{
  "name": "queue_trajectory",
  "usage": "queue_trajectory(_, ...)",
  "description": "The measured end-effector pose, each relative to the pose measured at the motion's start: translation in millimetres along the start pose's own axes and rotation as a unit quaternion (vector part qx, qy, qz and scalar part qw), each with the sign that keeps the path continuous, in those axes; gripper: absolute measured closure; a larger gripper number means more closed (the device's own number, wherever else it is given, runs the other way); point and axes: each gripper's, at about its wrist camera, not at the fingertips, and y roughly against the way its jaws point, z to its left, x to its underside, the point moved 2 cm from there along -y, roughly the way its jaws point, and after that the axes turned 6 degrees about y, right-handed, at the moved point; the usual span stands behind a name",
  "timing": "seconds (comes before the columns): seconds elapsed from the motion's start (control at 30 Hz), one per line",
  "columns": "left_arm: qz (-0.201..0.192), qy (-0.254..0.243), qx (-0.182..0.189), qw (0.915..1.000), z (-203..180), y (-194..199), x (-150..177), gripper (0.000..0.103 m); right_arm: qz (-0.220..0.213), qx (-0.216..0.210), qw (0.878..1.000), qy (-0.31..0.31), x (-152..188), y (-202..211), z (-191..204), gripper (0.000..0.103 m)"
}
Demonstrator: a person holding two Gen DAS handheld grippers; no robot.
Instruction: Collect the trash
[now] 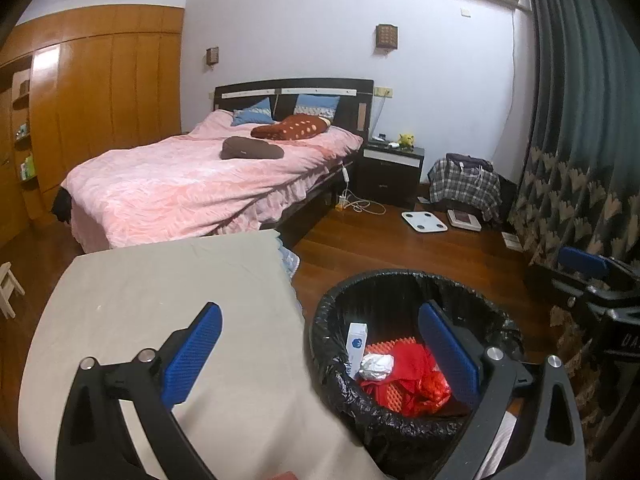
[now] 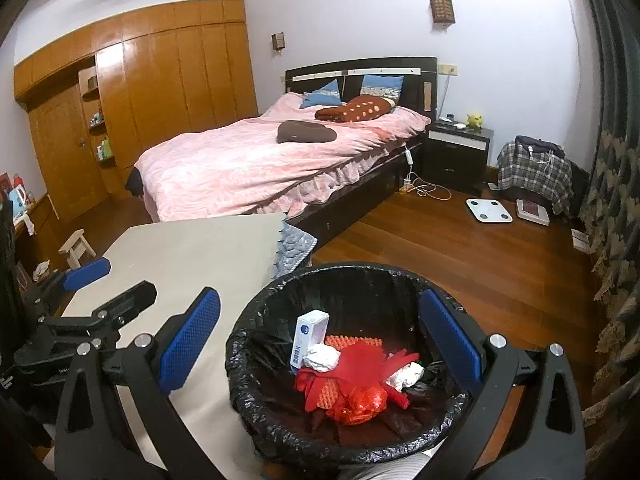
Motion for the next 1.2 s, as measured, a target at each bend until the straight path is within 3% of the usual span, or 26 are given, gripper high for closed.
queue_trajectory(1.2,-0.015,0.001,-0.006,0.9999,2.9,17.2,-5.7,0.006,-0.006,-0.005,1.0,0.008,-3.6,3.8,14.0,0.005)
